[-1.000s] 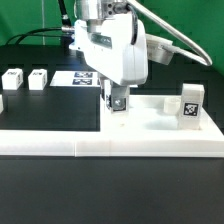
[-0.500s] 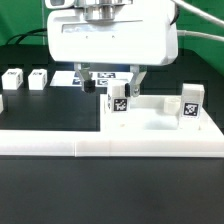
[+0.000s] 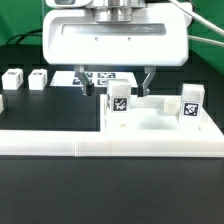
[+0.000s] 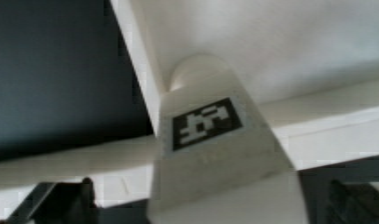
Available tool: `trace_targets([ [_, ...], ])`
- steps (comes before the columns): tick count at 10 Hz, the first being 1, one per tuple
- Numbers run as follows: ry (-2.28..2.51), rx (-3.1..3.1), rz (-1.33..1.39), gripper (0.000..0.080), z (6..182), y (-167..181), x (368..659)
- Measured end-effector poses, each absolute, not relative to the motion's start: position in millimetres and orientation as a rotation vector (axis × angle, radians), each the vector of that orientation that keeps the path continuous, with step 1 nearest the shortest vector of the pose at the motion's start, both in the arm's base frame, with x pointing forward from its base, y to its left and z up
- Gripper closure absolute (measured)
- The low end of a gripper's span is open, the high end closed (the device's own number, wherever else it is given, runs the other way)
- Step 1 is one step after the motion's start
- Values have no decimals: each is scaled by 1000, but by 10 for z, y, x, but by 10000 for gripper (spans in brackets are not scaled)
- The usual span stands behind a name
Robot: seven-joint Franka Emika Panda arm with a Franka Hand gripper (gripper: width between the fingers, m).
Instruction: Assemble square table
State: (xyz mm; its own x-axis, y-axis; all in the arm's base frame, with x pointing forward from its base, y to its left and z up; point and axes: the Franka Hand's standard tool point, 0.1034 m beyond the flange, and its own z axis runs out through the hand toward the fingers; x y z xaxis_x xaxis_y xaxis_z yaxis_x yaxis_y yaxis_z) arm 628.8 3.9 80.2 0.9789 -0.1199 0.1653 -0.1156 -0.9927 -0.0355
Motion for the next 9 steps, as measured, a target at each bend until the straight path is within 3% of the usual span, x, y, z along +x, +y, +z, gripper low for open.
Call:
trace_targets([
  [2, -151, -3120, -266, 150, 805, 50, 6295],
  [4, -138, -3119, -266, 150, 804, 48, 6295],
  [6, -105, -3118, -266, 407, 804, 50, 6295],
  [7, -10, -3113, -265, 407, 804, 53, 6295],
  [8, 98, -3106, -263, 509, 804, 46, 6295],
  [9, 220, -3095, -261, 509, 801, 37, 6296],
])
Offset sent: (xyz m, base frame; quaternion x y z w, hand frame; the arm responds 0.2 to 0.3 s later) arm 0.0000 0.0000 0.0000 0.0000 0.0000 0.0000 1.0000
